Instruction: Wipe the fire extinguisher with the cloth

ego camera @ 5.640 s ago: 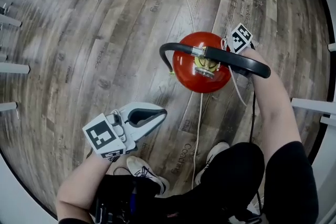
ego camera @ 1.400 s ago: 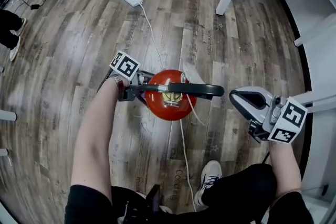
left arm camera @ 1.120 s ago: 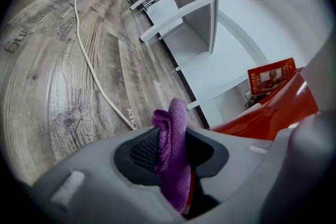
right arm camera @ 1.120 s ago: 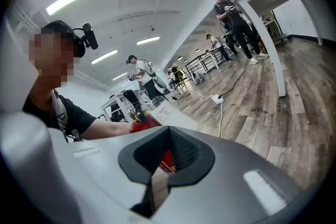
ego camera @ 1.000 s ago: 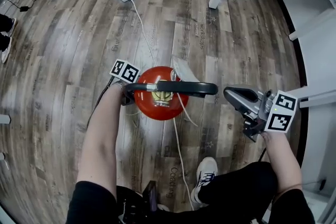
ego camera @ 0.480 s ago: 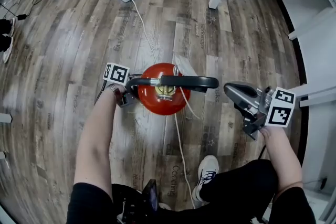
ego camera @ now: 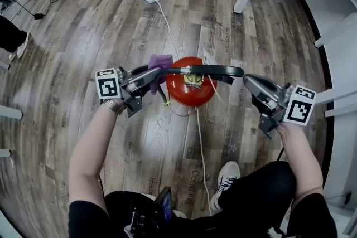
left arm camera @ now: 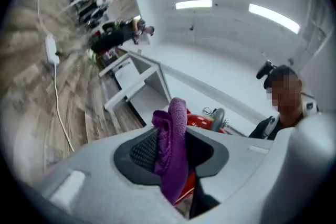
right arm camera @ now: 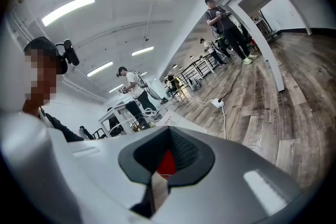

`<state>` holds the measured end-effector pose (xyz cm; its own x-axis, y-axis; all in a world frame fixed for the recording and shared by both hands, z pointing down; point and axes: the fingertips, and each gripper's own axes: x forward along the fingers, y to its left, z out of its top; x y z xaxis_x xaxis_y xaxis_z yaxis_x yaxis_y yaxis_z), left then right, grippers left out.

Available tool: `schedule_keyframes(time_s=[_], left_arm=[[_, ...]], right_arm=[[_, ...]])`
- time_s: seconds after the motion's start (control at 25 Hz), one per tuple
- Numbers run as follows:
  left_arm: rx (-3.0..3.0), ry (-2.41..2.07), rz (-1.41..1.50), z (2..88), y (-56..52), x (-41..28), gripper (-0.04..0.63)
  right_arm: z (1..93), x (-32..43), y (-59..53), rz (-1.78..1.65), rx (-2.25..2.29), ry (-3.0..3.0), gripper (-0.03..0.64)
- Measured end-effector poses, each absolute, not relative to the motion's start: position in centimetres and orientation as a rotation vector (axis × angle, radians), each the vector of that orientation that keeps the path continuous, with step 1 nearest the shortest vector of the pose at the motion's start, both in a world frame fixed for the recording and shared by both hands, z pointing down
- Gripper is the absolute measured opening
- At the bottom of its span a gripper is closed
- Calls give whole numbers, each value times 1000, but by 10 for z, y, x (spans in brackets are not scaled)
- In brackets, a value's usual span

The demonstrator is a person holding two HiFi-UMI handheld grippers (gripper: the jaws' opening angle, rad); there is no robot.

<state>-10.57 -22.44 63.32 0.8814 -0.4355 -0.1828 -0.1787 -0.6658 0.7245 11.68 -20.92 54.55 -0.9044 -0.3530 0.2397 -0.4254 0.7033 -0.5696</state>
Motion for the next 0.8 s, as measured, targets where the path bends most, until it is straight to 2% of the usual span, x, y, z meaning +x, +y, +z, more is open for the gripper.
schedule_keyframes(time_s=[0.16,0.28,0.36,0.52,0.8], left_arm=[[2586,-668,-481,566,-195,-127,115],[2895,-864,-366,520,-164,-121,117],[3145,-985,-147,503,-141,-103,117],[3459,-1162,515,519,-117,-64,117],[3698,-1220,1066,554,-93,-23,117]], right_arm=[[541,119,-214,1049,700,-2814,3],[538,119,-216,1053,711,-2828,3],[536,117,-215,1047,691,-2841,3],[535,115,-216,1051,678,-2855,3],[537,115,-215,1056,670,-2852,3]])
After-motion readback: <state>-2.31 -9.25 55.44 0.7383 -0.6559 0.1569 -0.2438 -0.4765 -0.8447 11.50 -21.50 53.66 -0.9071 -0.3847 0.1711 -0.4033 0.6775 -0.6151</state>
